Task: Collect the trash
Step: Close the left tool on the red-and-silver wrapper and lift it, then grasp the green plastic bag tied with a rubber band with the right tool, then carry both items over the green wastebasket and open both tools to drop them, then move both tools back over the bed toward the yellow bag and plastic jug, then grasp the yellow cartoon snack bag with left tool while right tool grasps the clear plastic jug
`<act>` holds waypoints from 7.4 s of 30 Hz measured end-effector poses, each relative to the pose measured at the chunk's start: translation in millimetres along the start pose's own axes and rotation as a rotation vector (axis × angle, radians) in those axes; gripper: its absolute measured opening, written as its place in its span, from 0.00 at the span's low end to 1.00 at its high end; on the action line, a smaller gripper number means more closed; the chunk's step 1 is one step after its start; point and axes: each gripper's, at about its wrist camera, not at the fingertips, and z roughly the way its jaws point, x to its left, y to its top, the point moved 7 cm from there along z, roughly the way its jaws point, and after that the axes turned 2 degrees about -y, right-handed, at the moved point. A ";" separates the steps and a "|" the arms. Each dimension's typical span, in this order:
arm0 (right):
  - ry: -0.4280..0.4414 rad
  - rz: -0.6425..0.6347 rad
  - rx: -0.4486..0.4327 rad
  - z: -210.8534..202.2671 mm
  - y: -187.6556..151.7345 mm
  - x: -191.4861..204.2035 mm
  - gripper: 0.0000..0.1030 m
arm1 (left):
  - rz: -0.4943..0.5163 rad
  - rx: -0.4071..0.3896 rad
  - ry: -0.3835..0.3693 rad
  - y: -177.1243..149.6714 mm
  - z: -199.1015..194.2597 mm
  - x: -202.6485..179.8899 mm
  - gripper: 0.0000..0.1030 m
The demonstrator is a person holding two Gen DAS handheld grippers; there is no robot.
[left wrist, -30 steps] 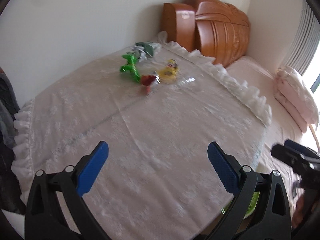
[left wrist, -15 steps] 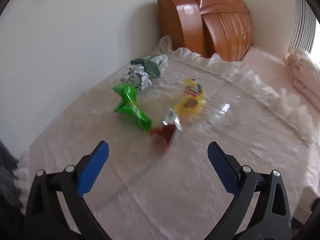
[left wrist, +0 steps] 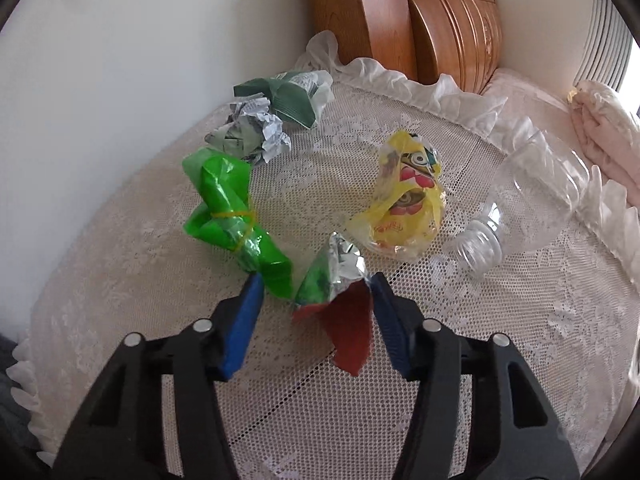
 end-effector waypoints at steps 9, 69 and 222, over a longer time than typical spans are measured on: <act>0.060 -0.121 -0.031 -1.2 22.3 45.9 0.98 | -0.107 -0.014 -0.022 -32.8 -43.1 16.0 0.38; 0.075 -0.127 -0.024 -21.8 -49.5 34.2 0.22 | -0.169 0.005 -0.100 -141.4 -154.3 -27.7 0.38; -0.189 0.335 -0.175 101.0 128.5 46.0 0.64 | -0.106 -0.045 -0.115 -5.3 -56.2 41.8 0.92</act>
